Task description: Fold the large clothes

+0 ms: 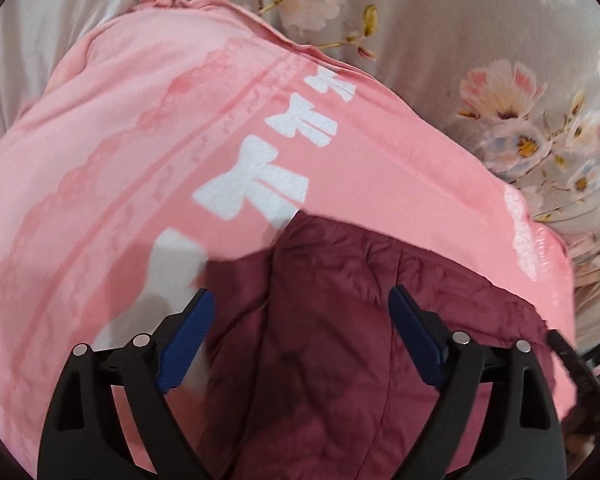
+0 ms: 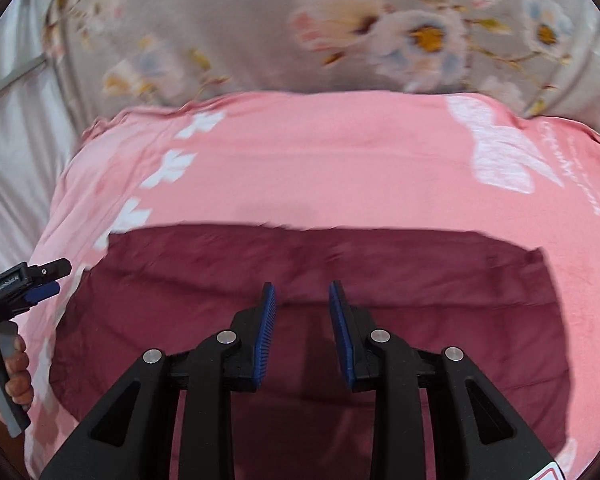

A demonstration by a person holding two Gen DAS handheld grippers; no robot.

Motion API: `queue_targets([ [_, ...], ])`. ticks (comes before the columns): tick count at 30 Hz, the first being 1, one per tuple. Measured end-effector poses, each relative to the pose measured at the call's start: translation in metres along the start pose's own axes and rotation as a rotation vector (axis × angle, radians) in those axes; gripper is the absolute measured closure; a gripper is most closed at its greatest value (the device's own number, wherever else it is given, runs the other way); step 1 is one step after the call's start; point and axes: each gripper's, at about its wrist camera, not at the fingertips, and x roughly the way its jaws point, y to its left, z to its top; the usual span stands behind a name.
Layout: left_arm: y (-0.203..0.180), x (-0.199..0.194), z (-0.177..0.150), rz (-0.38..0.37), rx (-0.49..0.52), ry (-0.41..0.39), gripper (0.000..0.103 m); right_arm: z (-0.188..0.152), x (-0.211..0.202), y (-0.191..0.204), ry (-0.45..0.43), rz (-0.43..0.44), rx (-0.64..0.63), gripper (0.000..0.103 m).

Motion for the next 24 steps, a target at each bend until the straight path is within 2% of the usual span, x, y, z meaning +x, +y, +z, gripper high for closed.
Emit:
queue_targets([
  [3, 0.022, -0.006, -0.016, -0.014, -0.019, 0.065, 0.016, -0.009, 0.018, 0.018, 0.047, 0.025, 0.002, 0.078],
  [7, 0.045, -0.003, -0.041, -0.033, -0.054, 0.128, 0.016, -0.017, 0.033, 0.029, 0.07, -0.008, -0.001, 0.078],
  [10, 0.043, -0.002, -0.054, -0.039, -0.034, 0.117, 0.016, -0.024, 0.04, 0.027, 0.082, -0.012, 0.009, 0.078],
  [13, 0.035, -0.001, -0.059, -0.046, -0.009, 0.1, 0.011, -0.026, 0.045, 0.025, 0.08, -0.012, 0.016, 0.08],
  [17, 0.024, 0.003, -0.062, -0.061, 0.005, 0.097, 0.011, -0.029, 0.049, 0.026, 0.059, -0.016, -0.003, 0.081],
  [18, 0.02, 0.003, -0.062, -0.092, 0.001, 0.105, 0.012, -0.03, 0.049, 0.025, 0.054, -0.014, -0.003, 0.081],
  [19, 0.017, 0.003, -0.063, -0.118, -0.006, 0.114, 0.017, -0.03, 0.049, 0.025, 0.051, -0.011, -0.003, 0.081],
  [20, 0.013, 0.003, -0.063, -0.153, -0.013, 0.126, 0.029, -0.03, 0.049, 0.024, 0.05, -0.008, -0.002, 0.081],
  [21, 0.01, 0.002, -0.063, -0.185, -0.019, 0.139, 0.034, -0.03, 0.049, 0.024, 0.049, -0.004, 0.0, 0.081],
  [24, -0.003, -0.008, -0.06, -0.203, -0.018, 0.127, 0.054, -0.028, 0.047, 0.021, 0.052, 0.016, 0.009, 0.081],
])
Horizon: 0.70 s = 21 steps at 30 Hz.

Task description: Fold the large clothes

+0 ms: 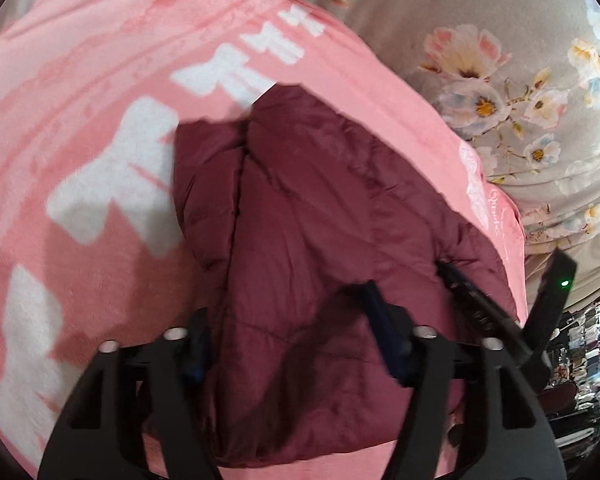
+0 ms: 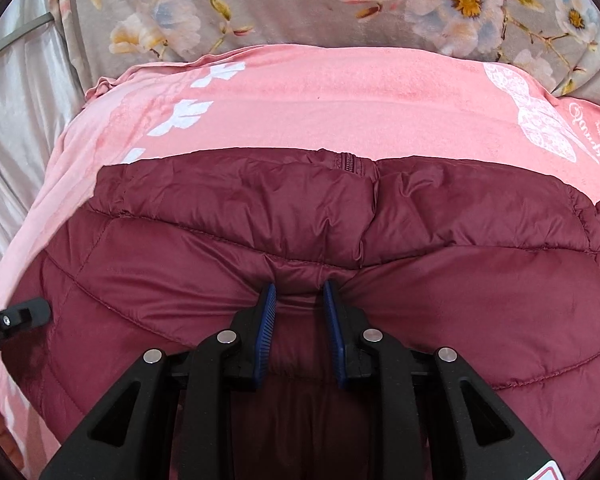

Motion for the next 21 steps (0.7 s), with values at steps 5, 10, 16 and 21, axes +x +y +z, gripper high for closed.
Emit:
queue_targets([
  [5, -0.029, -0.034, 0.008, -0.064, 0.013, -0.053, 0.09, -0.013, -0.047, -0.018, -0.047, 0.078, 0.089, 0.081],
  [10, -0.074, -0.065, 0.01, -0.066, 0.114, -0.112, 0.093, -0.05, -0.098, -0.035, -0.058, 0.089, 0.124, 0.083],
  [16, -0.146, -0.088, 0.0, -0.066, 0.266, -0.177, 0.094, -0.091, -0.119, -0.046, -0.027, 0.162, 0.187, 0.091],
  [21, -0.205, -0.094, -0.014, -0.088, 0.379, -0.204, 0.094, -0.101, -0.1, -0.041, -0.002, 0.238, 0.202, 0.094],
])
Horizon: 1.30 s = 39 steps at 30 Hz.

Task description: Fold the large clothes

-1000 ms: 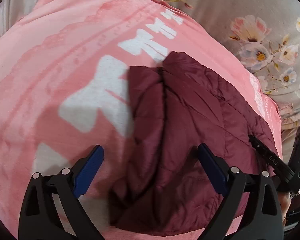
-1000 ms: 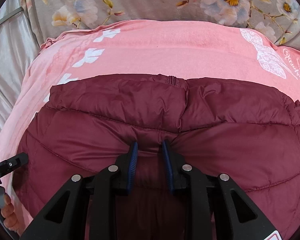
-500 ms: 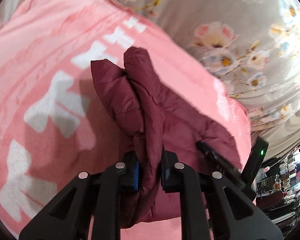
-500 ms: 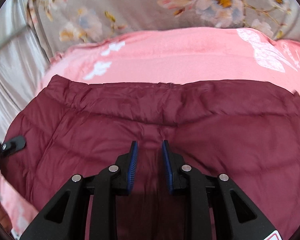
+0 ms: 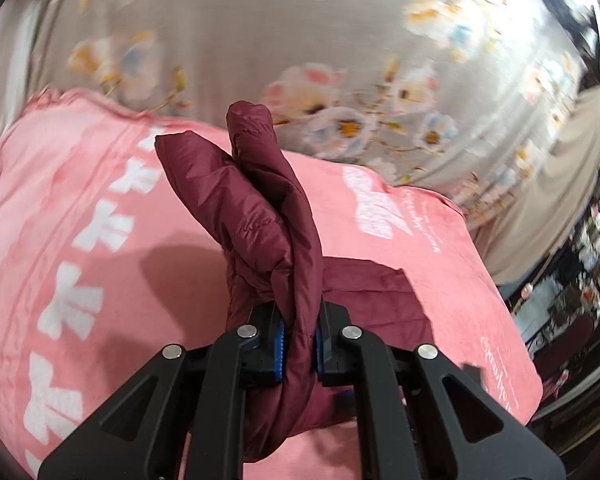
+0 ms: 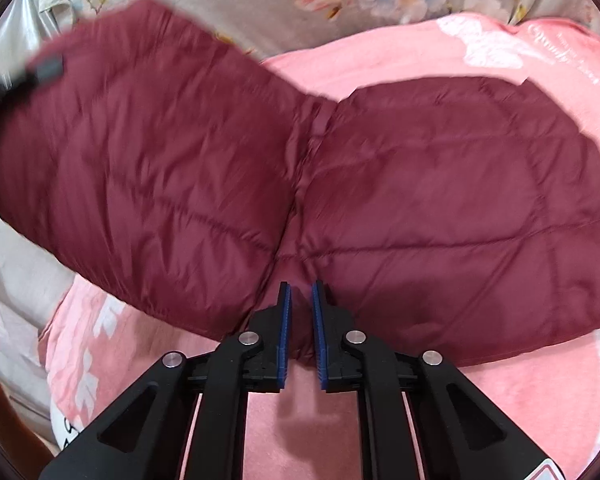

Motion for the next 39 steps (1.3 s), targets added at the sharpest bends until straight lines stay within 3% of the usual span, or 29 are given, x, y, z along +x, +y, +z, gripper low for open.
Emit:
queue_targets([
  [5, -0.048, 0.011, 0.0, -0.017, 0.08, 0.014, 0.094, -0.004, 0.019, -0.012, 0.014, 0.058, 0.053, 0.096],
  [8, -0.078, 0.025, -0.005, -0.013, 0.136, 0.024, 0.094, -0.007, 0.025, -0.019, -0.005, 0.085, 0.071, 0.102],
  [12, -0.111, 0.049, -0.012, -0.034, 0.177, 0.06, 0.094, -0.014, -0.001, -0.023, -0.034, 0.108, 0.081, 0.1],
  [23, -0.176, 0.129, -0.032, -0.037, 0.231, 0.181, 0.094, -0.029, -0.118, -0.09, -0.173, -0.106, 0.174, 0.097],
  [31, -0.205, 0.198, -0.074, -0.001, 0.268, 0.328, 0.095, -0.045, -0.146, -0.128, -0.204, -0.183, 0.288, 0.097],
  [39, -0.212, 0.23, -0.098, 0.031, 0.277, 0.391, 0.094, -0.049, -0.157, -0.158, -0.219, -0.177, 0.332, 0.095],
])
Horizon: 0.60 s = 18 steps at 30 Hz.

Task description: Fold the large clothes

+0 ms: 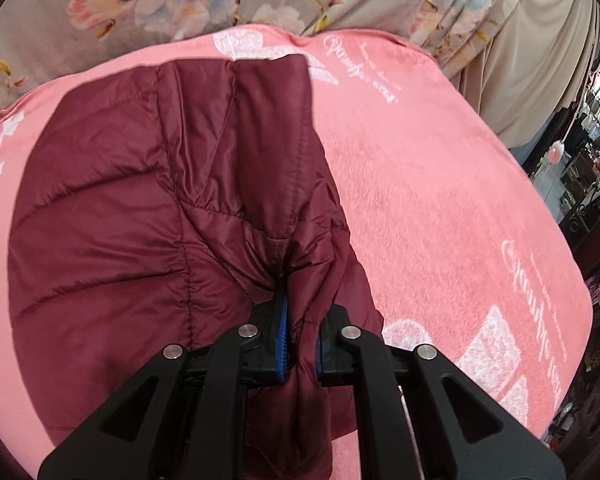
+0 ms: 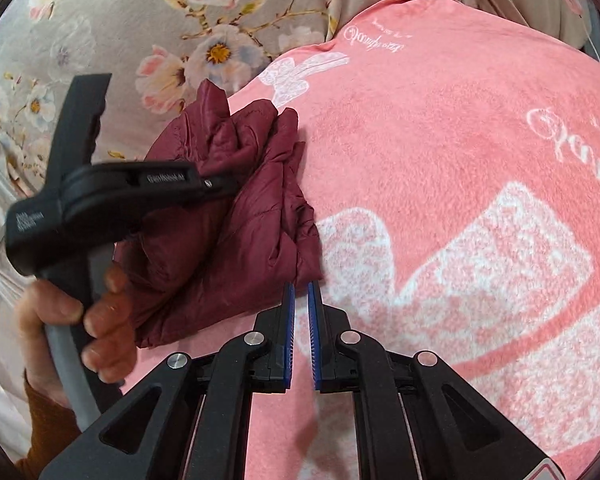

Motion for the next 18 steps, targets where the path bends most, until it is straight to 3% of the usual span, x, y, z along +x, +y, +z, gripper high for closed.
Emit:
queue_targets([
  [13, -0.01, 0.025, -0.014, 0.06, 0.036, 0.012, 0.091, 0.013, 0.002, -0.008, -0.016, 0.006, 0.029, 0.09],
  [15, -0.008, 0.02, -0.012, 0.028, 0.023, 0.008, 0.09, 0.016, -0.004, -0.008, -0.031, -0.003, 0.024, 0.089],
  [18, 0.002, -0.012, -0.008, -0.12, -0.034, -0.027, 0.072, 0.033, -0.016, -0.01, -0.062, -0.012, 0.023, 0.081],
])
